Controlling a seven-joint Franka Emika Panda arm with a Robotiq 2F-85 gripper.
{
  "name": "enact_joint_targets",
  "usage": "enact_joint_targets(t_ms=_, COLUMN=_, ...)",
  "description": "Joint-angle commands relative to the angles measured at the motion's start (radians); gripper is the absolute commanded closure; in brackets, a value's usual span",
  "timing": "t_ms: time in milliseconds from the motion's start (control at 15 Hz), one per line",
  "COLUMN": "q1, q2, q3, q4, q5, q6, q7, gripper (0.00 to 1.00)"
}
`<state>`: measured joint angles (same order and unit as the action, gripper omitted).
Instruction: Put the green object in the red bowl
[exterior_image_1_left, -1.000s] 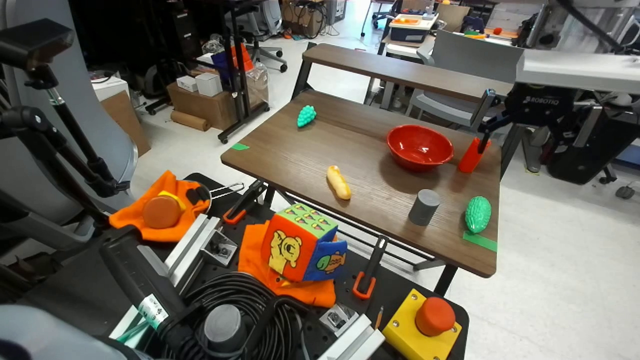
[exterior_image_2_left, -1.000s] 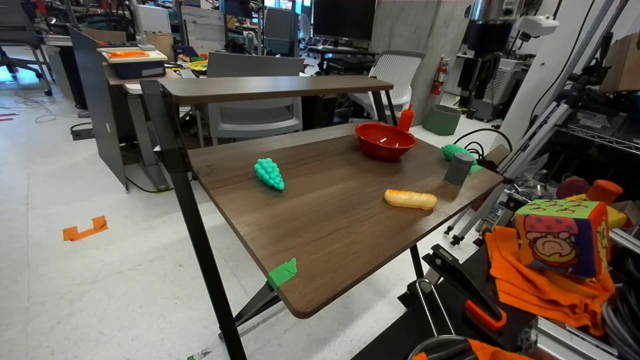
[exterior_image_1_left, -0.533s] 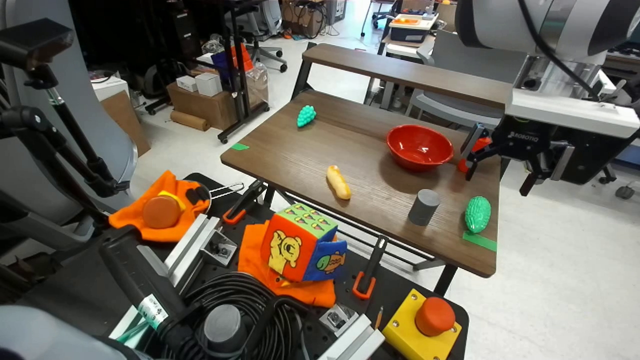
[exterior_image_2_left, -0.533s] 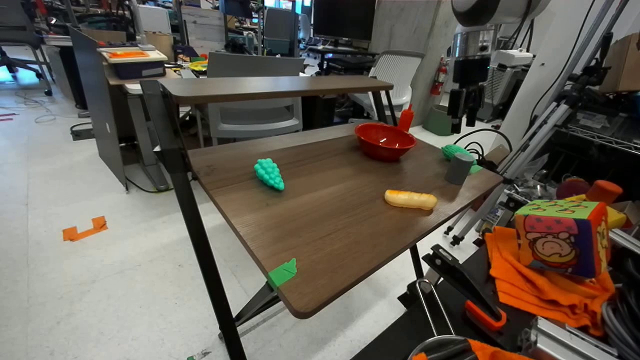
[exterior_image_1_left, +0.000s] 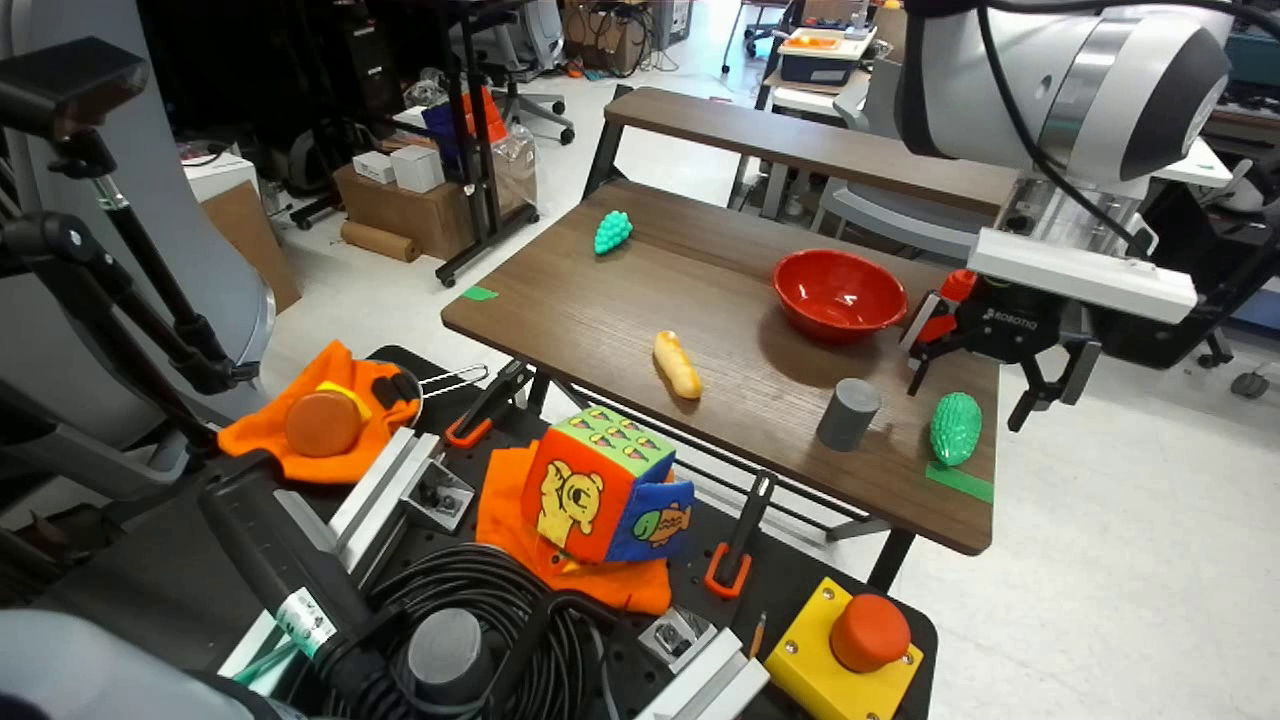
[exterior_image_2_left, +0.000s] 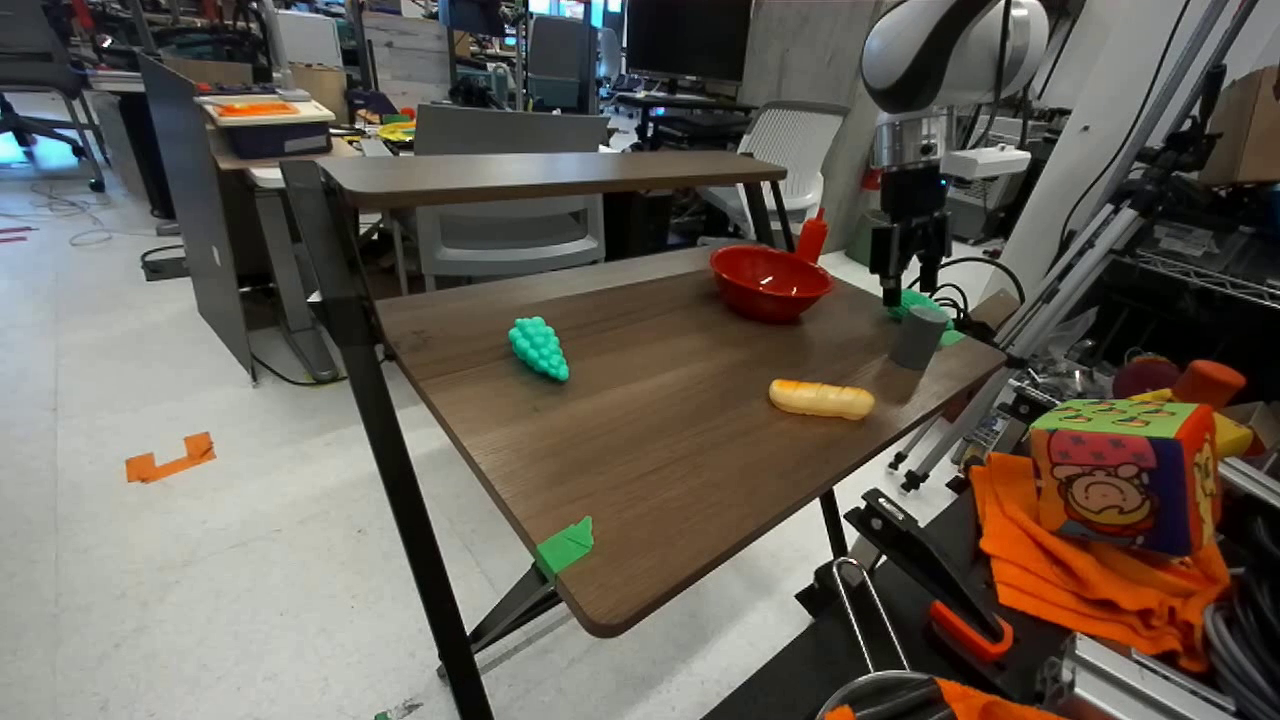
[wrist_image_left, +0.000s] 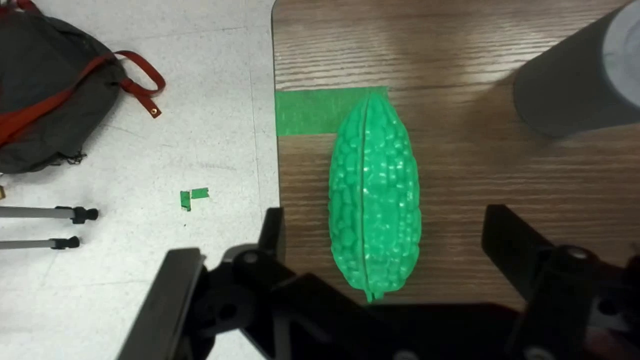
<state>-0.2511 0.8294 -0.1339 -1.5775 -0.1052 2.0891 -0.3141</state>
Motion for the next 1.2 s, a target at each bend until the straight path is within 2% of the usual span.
enact_joint_targets(t_ms=0, q1=-0.004, q2=0.081, q3=0.005, q4=0.106, q5=-0.004, q6=-0.08, q7=0.036, gripper=0.05)
enact_joint_targets(t_ms=67, q1=-0.004, q2=0.094, q3=0.005, q4=0.121, q5=-0.004, q6=-0.093, q7=0.041, gripper=0.28)
enact_joint_targets(t_ms=200, q1=-0.006, q2=0.106, q3=0.007, q4=0.141, q5=-0.004, q6=-0.116, q7=0.04, gripper=0.34)
enact_joint_targets(t_ms=600, q1=-0.007, q2=0.081, q3=0.01, q4=0.173, q5=-0.004, q6=-0.18, q7=0.033, gripper=0.79)
enact_joint_targets(t_ms=867, q1=0.008, q2=0.013, q3=0.035, q4=0.177, q5=0.005, q6=-0.188, q7=0.017, gripper=0.79)
enact_joint_targets(t_ms=1133, q1=0.051, q2=-0.099, q3=0.076, q4=0.109, q5=-0.006, q6=-0.136, q7=0.001, gripper=0.79)
